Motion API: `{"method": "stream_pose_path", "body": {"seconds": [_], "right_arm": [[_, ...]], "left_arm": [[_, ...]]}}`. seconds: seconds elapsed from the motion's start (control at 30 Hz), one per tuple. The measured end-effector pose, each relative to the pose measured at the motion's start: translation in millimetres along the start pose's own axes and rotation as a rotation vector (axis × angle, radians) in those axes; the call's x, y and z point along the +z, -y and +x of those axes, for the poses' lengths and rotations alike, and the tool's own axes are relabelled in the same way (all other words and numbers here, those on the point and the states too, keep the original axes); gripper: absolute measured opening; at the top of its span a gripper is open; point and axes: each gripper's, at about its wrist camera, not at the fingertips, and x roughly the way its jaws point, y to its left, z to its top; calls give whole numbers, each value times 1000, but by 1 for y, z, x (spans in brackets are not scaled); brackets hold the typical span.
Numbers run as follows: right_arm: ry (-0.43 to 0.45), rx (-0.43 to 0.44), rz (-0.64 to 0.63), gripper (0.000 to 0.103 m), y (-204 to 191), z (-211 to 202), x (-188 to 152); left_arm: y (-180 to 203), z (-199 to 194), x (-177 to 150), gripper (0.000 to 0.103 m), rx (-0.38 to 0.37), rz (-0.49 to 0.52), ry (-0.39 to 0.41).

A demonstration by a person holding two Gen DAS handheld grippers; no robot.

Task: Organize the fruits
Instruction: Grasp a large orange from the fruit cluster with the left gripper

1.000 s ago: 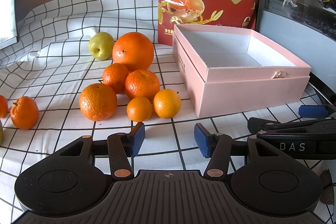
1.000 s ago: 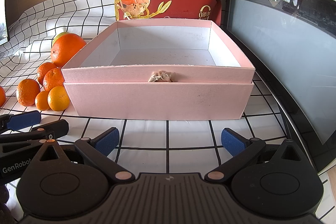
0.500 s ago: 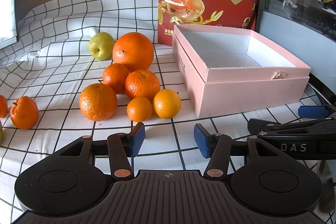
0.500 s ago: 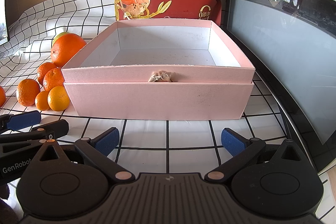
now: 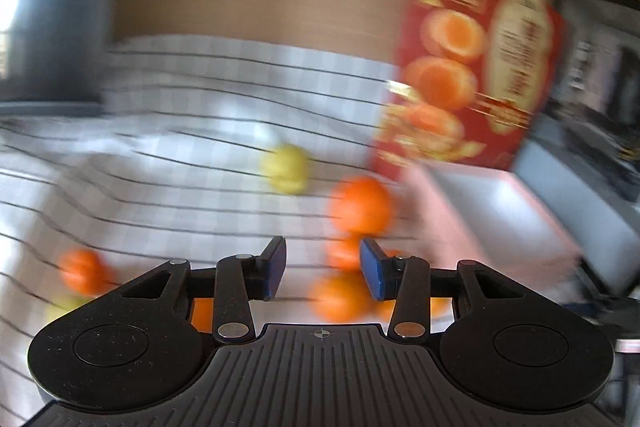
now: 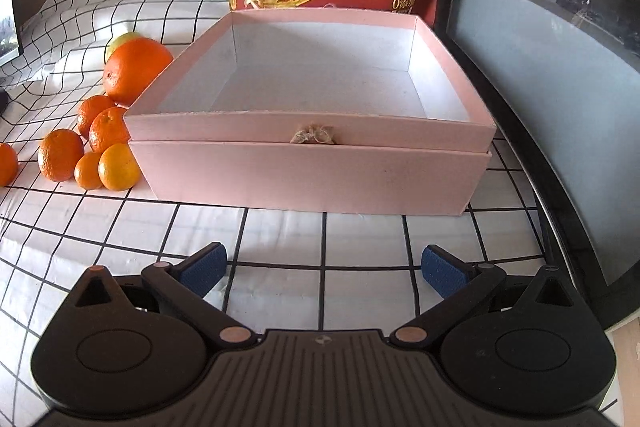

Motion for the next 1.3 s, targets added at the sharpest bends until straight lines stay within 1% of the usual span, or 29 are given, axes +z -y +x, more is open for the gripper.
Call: {"method": "stream_pose_path", "body": {"seconds": [0.07,0.13,0.17,0.2,0.27,0.37,0.4,0.47,0.53,0.6,0.67,0.77,0.83,0.9,1.0,1.03,1.07,1.13,1.23,1.3], "right_arm": [[-24,53,-27,97,-10,-4,3],[14,96,-76,96,-25,-18,4],[53,105,-118,96,-37,-27,5],[85,113,-160,96,-50,-36,8],[111,138,-208,96,-68,-46,17],[110,185,-227,96,-96,-50,39],[113,194,-240,96,-107,-50,46],[127,185,-262,96,-126,-48,56],[138,164,-291,96,-148,-47,59],[143,176,-330,96,-166,-45,61],[126,225,-343,96,-178,-44,62],[93,325,-335,96,-189,-44,61],[91,351,-349,96,-199,-43,57],[96,353,-380,93,-210,-41,51],[62,379,-408,82,-229,-30,46],[46,392,-411,75,-234,-26,45],[31,407,-414,71,-240,-23,43],[26,436,-428,71,-250,-22,41],[73,468,-476,71,-266,-25,37],[99,507,-512,74,-275,-31,35]], "left_arm": [[-29,-5,10,45,57,-11,-1],[-61,-6,19,45,100,-50,-19],[-78,-4,23,45,114,-82,-34],[-89,-5,25,45,116,-106,-44],[-114,3,29,45,111,-157,-87],[-145,23,30,45,107,-219,-181],[-146,27,28,45,112,-222,-194],[-153,34,23,45,121,-229,-205],[-156,37,18,45,121,-240,-210],[-157,41,15,45,126,-241,-220],[-158,41,15,45,138,-230,-223],[-158,36,13,45,161,-222,-240],[-157,32,10,45,186,-207,-250],[-158,29,5,45,214,-196,-253],[-162,31,-1,45,256,-187,-265],[-166,33,-4,45,255,-197,-273],[-170,35,-5,45,246,-209,-280],[-176,37,-8,45,224,-234,-287],[-181,35,-13,44,199,-251,-246],[-184,31,-17,44,183,-274,-218]]}}
